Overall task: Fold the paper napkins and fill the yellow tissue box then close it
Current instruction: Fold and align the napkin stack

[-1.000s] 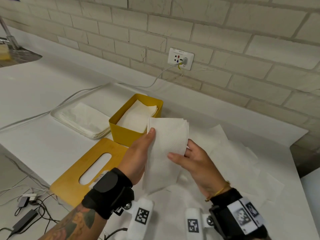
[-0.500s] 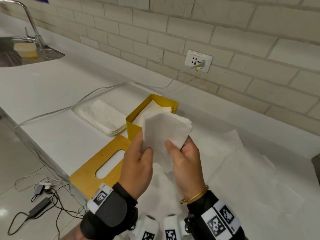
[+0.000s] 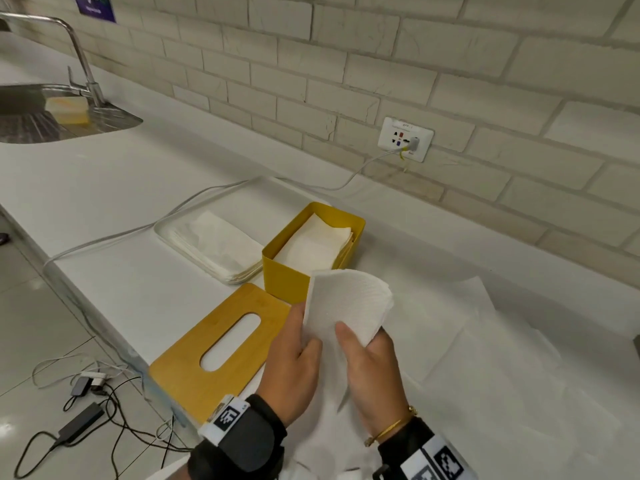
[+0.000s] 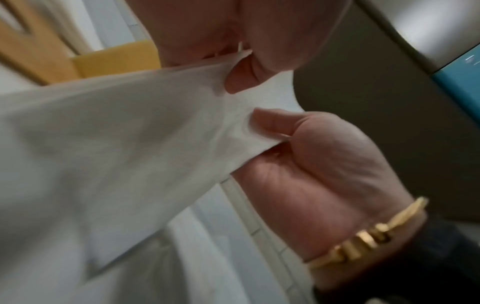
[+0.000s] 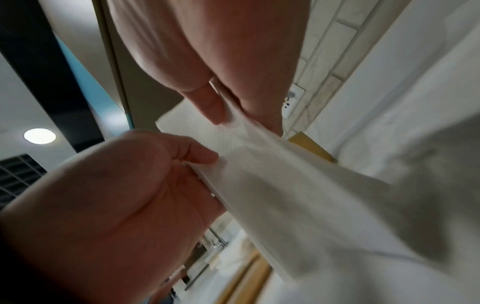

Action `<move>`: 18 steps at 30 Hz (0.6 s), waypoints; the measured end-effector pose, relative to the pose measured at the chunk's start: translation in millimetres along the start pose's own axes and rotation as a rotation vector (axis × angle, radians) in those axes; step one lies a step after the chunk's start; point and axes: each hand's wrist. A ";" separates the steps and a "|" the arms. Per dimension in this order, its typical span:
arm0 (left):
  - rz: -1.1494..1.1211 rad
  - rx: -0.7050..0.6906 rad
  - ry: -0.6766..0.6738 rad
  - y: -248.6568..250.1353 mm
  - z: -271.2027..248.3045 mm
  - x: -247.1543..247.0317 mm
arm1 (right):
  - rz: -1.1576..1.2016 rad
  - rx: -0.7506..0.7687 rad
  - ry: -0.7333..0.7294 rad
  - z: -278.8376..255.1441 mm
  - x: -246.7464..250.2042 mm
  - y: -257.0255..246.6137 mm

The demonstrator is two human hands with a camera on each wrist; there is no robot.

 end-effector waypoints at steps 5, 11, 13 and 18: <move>0.097 0.126 -0.184 -17.0 -4.0 21.9 | 0.037 -0.067 0.080 15.3 9.7 -2.2; 0.020 0.144 -0.043 2.7 38.1 48.7 | 0.027 -0.033 0.111 60.4 5.9 -48.7; -0.052 0.134 0.010 11.5 62.4 58.6 | -0.011 0.006 0.128 79.5 1.5 -68.4; 0.010 0.077 0.011 7.7 117.9 77.2 | -0.107 0.009 0.182 128.3 -17.2 -101.5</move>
Point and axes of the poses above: each hand's wrist, its own z-axis towards the middle knuckle, its own x-axis out of the back of the hand, y = z × x, and after that the axes turned 11 degrees about -x, right-handed
